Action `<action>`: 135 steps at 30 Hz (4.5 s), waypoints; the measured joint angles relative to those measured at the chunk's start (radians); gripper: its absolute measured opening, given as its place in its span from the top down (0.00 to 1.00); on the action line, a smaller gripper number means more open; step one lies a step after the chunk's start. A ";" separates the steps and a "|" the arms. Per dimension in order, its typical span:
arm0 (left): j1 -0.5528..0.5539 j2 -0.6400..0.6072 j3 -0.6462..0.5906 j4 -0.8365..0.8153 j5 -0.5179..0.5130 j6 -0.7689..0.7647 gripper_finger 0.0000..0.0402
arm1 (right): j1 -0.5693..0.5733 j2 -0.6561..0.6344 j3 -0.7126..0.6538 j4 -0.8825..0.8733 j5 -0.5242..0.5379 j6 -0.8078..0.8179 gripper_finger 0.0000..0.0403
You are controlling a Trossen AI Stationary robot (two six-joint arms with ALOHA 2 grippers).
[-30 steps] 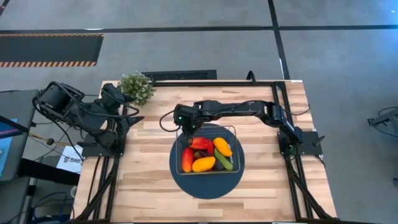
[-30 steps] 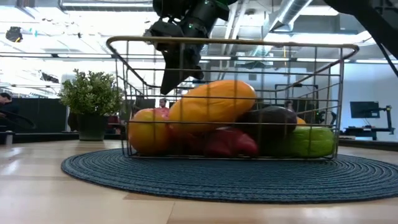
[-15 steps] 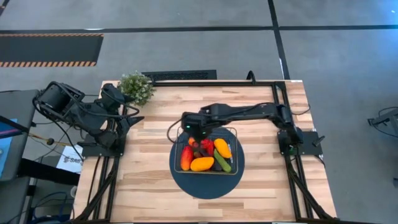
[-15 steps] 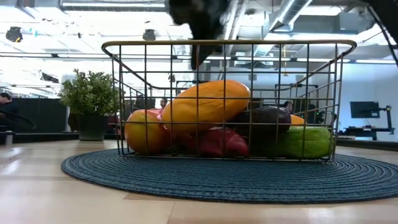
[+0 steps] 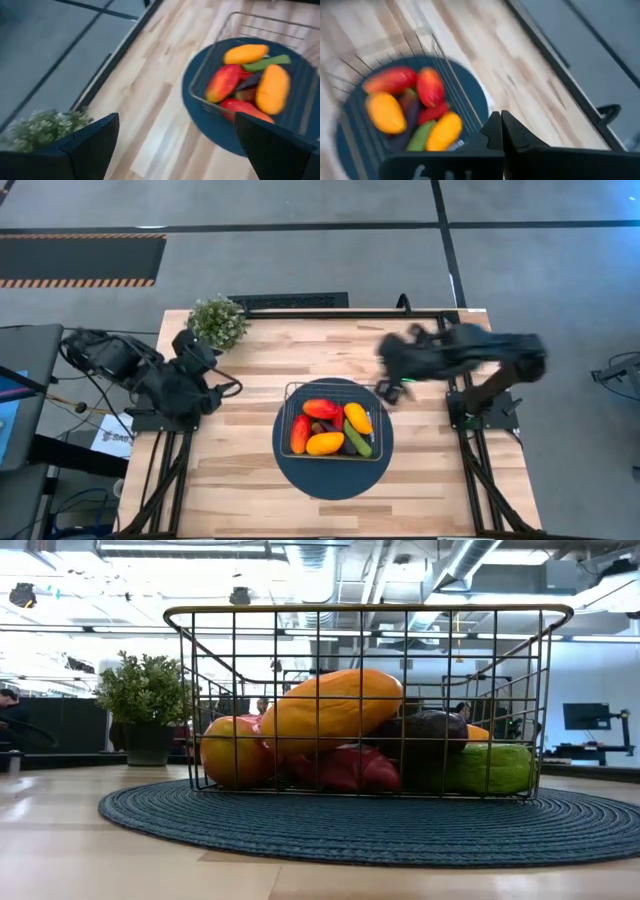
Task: Build produce basket
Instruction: Return to Home Position
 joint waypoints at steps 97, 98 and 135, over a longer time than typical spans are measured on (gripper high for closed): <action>0.037 -1.074 -1.505 1.330 -0.081 0.047 0.06 | 0.270 -1.578 -1.824 1.439 0.160 -0.176 0.97; 0.037 -1.074 -1.505 1.350 -0.079 0.070 0.06 | 0.270 -1.578 -1.824 1.439 0.160 -0.168 0.97; 0.036 -1.072 -1.503 1.588 0.147 0.070 0.06 | 0.270 -1.574 -1.824 1.380 0.279 -0.193 1.00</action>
